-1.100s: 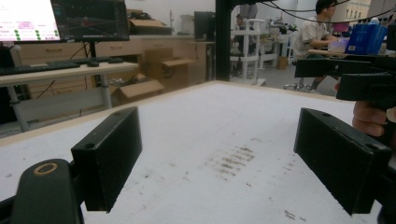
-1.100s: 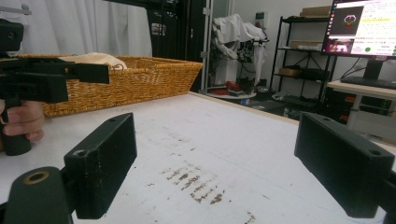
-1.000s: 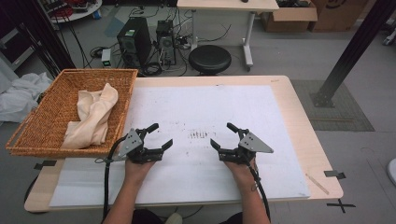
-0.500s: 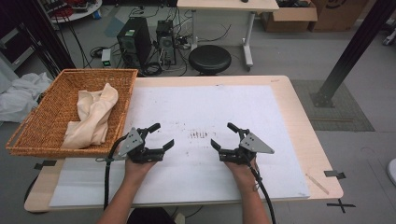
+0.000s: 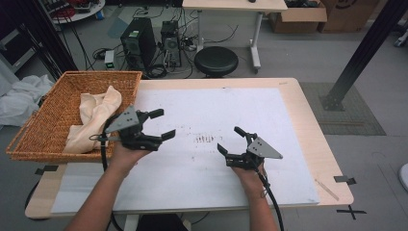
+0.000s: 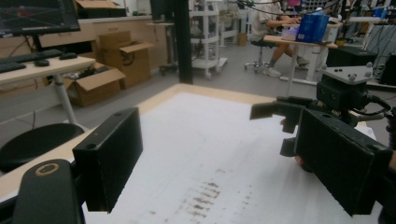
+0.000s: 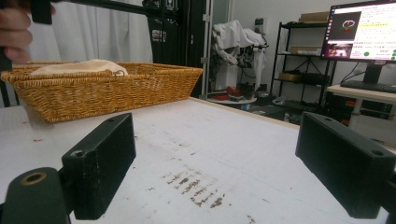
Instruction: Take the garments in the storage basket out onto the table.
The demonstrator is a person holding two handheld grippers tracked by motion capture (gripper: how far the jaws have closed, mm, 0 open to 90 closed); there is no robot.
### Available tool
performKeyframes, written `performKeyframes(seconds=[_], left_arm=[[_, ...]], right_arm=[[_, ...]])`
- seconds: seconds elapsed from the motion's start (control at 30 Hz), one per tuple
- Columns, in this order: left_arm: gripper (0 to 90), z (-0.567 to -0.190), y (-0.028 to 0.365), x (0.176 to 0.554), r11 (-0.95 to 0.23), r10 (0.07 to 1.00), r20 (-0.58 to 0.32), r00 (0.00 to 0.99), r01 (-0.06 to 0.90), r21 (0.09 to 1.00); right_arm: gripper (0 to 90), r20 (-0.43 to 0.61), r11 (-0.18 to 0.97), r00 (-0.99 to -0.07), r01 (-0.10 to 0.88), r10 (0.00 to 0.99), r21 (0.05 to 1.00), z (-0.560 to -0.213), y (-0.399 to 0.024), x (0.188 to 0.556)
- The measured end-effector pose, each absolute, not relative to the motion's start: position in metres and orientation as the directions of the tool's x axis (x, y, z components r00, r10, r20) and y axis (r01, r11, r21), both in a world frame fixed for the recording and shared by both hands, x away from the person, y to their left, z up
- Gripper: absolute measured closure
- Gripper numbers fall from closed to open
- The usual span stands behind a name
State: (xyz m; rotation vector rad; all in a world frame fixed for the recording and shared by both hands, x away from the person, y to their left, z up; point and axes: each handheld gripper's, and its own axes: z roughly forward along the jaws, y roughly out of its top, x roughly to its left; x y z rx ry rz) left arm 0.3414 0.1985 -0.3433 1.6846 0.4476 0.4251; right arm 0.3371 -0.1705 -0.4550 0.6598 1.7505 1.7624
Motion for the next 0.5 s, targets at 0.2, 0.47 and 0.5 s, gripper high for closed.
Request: performKeyframes(seconds=[0.2,0.47,0.5], left_arm=[[15.7,-0.324,0.253,0.343,-0.131,0.586,0.016,0.810,0.075,0.989],[15.6,-0.319,0.336,0.343,-0.138,0.722,0.015,0.692,0.123,0.983],[15.5,-0.321,0.355,0.346,-0.144,0.753,0.010,0.658,0.150,0.978]], right_arm=[[11.7,-0.046,0.016,-0.720,-0.049,0.692,0.999,-0.455,-0.170,0.337],[11.7,-0.045,0.014,-0.721,-0.048,0.691,0.999,-0.455,-0.170,0.337],[11.7,-0.045,0.014,-0.721,-0.048,0.691,0.999,-0.455,-0.170,0.337]])
